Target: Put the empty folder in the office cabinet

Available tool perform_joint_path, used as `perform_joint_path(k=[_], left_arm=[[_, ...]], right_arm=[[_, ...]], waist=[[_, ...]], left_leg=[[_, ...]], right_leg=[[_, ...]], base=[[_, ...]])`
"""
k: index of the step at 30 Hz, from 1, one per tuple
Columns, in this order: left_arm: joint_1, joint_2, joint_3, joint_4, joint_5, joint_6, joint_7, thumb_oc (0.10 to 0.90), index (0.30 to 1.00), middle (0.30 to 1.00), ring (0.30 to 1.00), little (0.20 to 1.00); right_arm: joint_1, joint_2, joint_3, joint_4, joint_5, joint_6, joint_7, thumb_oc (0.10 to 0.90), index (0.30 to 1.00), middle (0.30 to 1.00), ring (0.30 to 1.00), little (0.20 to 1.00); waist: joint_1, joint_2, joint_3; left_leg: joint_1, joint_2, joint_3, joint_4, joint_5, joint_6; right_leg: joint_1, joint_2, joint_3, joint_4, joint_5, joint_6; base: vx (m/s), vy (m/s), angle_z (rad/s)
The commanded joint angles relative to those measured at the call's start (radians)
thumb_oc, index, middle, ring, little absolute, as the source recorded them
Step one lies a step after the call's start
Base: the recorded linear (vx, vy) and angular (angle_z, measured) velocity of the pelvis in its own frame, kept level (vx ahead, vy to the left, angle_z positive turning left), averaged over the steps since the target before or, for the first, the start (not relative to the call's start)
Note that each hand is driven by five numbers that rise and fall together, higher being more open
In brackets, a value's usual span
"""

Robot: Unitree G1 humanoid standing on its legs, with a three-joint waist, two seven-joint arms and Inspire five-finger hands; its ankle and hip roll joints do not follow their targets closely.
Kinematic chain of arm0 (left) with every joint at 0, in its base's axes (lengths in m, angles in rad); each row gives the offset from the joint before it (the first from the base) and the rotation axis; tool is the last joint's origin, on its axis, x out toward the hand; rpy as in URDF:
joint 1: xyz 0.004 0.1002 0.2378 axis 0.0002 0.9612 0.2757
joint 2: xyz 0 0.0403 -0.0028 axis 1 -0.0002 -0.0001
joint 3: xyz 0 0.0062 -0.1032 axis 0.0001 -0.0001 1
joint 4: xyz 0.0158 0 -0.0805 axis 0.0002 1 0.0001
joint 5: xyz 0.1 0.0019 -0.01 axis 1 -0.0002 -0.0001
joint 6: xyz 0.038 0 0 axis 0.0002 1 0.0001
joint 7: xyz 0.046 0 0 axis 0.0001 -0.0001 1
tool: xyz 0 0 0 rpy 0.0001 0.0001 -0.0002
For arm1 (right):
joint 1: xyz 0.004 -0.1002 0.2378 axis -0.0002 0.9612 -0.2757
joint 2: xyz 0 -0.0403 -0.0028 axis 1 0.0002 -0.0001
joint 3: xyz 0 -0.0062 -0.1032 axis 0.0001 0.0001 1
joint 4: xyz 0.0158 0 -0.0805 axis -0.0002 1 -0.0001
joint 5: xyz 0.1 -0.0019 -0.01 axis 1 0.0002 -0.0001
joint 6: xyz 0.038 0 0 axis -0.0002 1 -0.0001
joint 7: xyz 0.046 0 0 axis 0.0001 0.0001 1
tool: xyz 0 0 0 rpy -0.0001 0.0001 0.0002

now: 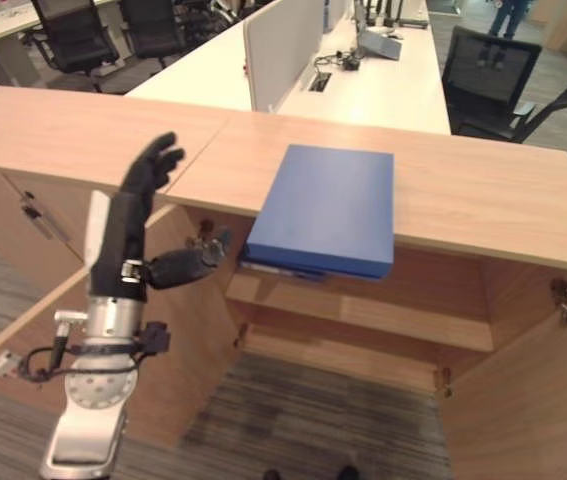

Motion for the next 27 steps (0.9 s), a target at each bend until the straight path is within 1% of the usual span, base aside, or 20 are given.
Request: perform_joint_path(k=[1,7,10,14,18,20,22,23,24,27], left_arm=[[-0.029,0.056,0.014,-0.161,-0.068,-0.097,-0.020,0.800,0.900,0.900,0.900,0.900],[-0.084,0.109,-0.060,-0.162,-0.029,-0.088,-0.040,0.800,0.900,0.900,0.900,0.900],[-0.113,0.128,-0.084,-0.170,-0.039,-0.089,-0.051,0.800,0.900,0.900,0.900,0.900],[-0.137,0.122,-0.135,-0.177,-0.094,-0.080,-0.081,0.800,0.900,0.900,0.900,0.900],[-0.182,0.130,-0.223,-0.138,-0.096,-0.048,-0.130,0.800,0.900,0.900,0.900,0.900],[-0.186,0.133,-0.231,-0.135,-0.089,-0.044,-0.135,0.800,0.900,0.900,0.900,0.900],[-0.210,0.150,-0.257,-0.118,-0.043,-0.041,-0.142,0.800,0.900,0.900,0.900,0.900],[-0.289,0.195,-0.302,-0.084,0.130,-0.046,-0.122,0.800,0.900,0.900,0.900,0.900],[-0.293,0.195,-0.306,-0.081,0.134,-0.047,-0.120,0.800,0.900,0.900,0.900,0.900],[-0.337,0.220,-0.329,-0.053,0.246,-0.051,-0.098,0.800,0.900,0.900,0.900,0.900]], right_arm=[[-0.057,0.024,0.059,0.020,-0.011,-0.008,0.025,0.800,0.900,0.900,0.900,0.900],[-0.062,0.026,0.080,0.018,-0.016,-0.009,0.029,0.800,0.900,0.900,0.900,0.900],[-0.064,0.024,0.082,0.016,-0.015,-0.009,0.026,0.800,0.900,0.900,0.900,0.900],[-0.054,0.025,0.097,0.003,-0.027,-0.018,0.028,0.800,0.900,0.900,0.900,0.900],[-0.045,0.031,0.093,0.014,-0.024,-0.013,0.030,0.800,0.900,0.900,0.900,0.900],[-0.045,0.033,0.091,0.015,-0.025,-0.014,0.029,0.800,0.900,0.900,0.900,0.900],[-0.042,0.034,0.095,0.014,-0.024,-0.015,0.029,0.800,0.900,0.900,0.900,0.900],[-0.042,0.028,0.104,0.012,-0.022,-0.015,0.023,0.800,0.900,0.900,0.900,0.900],[-0.043,0.029,0.103,0.012,-0.022,-0.015,0.022,0.800,0.900,0.900,0.900,0.900],[-0.043,0.027,0.109,0.006,-0.023,-0.016,0.019,0.800,0.900,0.900,0.900,0.900]], waist=[[0.004,-0.037,-0.060],[-0.005,-0.037,-0.068],[-0.009,-0.037,-0.070],[-0.021,-0.035,-0.073],[-0.038,-0.026,-0.077],[-0.040,-0.024,-0.077],[-0.046,-0.022,-0.079],[-0.059,-0.021,-0.085],[-0.058,-0.022,-0.084],[-0.062,-0.022,-0.086]], left_leg=[[-0.008,0.015,0.016,-0.012,-0.036,-0.044],[0.001,0.015,0.018,-0.012,-0.038,-0.046],[0.006,0.016,0.019,-0.012,-0.039,-0.045],[0.012,0.014,0.023,-0.012,-0.043,-0.043],[0.016,0.013,0.027,-0.012,-0.045,-0.038],[0.016,0.014,0.028,-0.012,-0.046,-0.038],[0.018,0.013,0.032,-0.012,-0.047,-0.037],[0.021,0.011,0.036,-0.012,-0.048,-0.037],[0.021,0.011,0.036,-0.012,-0.048,-0.037],[0.021,0.011,0.037,-0.012,-0.049,-0.038]], right_leg=[[0.057,-0.072,0.043,-0.001,-0.022,0.118],[0.063,-0.069,0.048,-0.001,-0.024,0.118],[0.067,-0.069,0.051,-0.001,-0.024,0.118],[0.069,-0.068,0.055,-0.001,-0.024,0.118],[0.067,-0.068,0.063,-0.001,-0.022,0.117],[0.066,-0.067,0.065,-0.001,-0.022,0.117],[0.067,-0.067,0.069,-0.001,-0.022,0.117],[0.065,-0.065,0.075,-0.001,-0.021,0.117],[0.065,-0.065,0.075,-0.001,-0.021,0.117],[0.064,-0.064,0.077,-0.001,-0.021,0.118]], base=[[0.00,0.000,0.00],[0.00,0.000,0.00],[0.00,-0.004,-0.03],[0.00,0.000,-0.05],[-0.01,0.011,-0.05],[-0.01,0.008,-0.06],[-0.01,0.005,-0.07],[0.00,0.001,-0.10],[0.00,-0.002,-0.09],[0.00,-0.005,-0.06]])
